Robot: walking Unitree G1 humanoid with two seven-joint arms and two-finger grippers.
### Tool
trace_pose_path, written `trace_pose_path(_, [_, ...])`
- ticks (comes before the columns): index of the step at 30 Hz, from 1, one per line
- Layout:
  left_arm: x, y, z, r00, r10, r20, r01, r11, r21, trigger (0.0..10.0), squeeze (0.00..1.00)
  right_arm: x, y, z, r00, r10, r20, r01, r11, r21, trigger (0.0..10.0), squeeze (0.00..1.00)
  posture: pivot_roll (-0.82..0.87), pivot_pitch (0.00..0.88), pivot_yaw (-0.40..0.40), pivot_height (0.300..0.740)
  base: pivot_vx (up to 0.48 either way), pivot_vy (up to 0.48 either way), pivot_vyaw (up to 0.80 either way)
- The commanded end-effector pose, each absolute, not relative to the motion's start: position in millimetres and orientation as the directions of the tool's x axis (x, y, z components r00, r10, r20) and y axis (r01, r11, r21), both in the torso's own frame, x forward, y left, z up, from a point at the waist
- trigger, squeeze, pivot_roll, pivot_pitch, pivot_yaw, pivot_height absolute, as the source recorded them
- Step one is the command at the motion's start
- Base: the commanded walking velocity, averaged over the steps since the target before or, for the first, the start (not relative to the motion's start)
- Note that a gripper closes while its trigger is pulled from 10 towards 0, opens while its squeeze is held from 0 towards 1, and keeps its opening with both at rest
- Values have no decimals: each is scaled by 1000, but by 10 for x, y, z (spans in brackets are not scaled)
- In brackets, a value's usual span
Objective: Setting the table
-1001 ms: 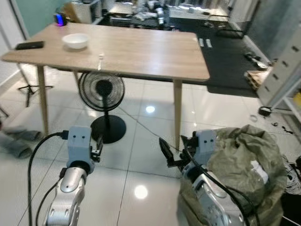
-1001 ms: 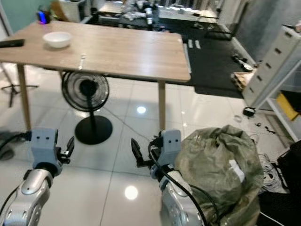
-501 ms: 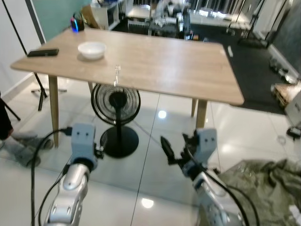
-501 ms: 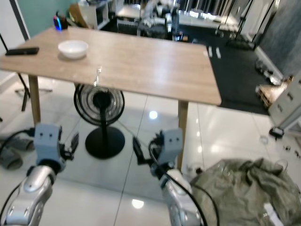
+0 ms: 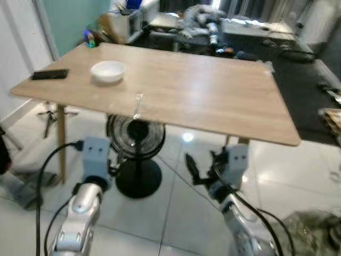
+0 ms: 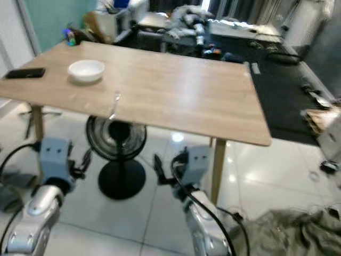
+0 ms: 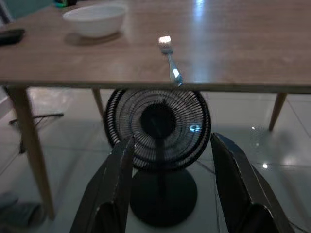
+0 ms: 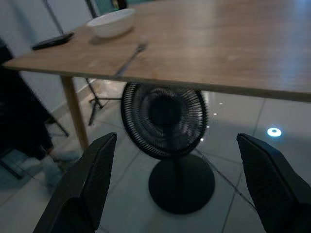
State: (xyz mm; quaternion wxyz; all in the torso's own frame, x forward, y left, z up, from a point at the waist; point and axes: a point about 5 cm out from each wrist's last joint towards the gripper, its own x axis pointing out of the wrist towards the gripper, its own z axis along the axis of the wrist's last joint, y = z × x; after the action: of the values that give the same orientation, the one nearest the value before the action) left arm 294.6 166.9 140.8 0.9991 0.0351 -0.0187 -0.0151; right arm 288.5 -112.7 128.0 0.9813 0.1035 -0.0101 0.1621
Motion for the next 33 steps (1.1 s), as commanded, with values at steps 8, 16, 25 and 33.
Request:
trace_pose_path(8, [2937,1613,1406,998,-46,35,44,997,64,10000,0,2886,-1210,1252,955,293,40,-295,936,191,10000,0,-13,0,55,740,480,0,-766])
trace_pose_path(16, [2936,1593,1500,994,-65,84,55,992,111,10000,0,2873,-1111,1441,927,351,133,-372,906,203,10000,0,-12,0,58,740,480,0,-84])
trace_pose_path(25, [2917,1556,1533,991,-67,113,52,990,132,10000,0,2832,-949,1577,866,464,185,-497,838,227,10000,0,-7,0,51,740,468,0,0])
trace_pose_path(33, [2894,1550,1529,991,-71,112,55,989,138,10000,0,2808,-941,1563,855,490,173,-519,822,233,10000,0,-7,0,52,740,46,0,0])
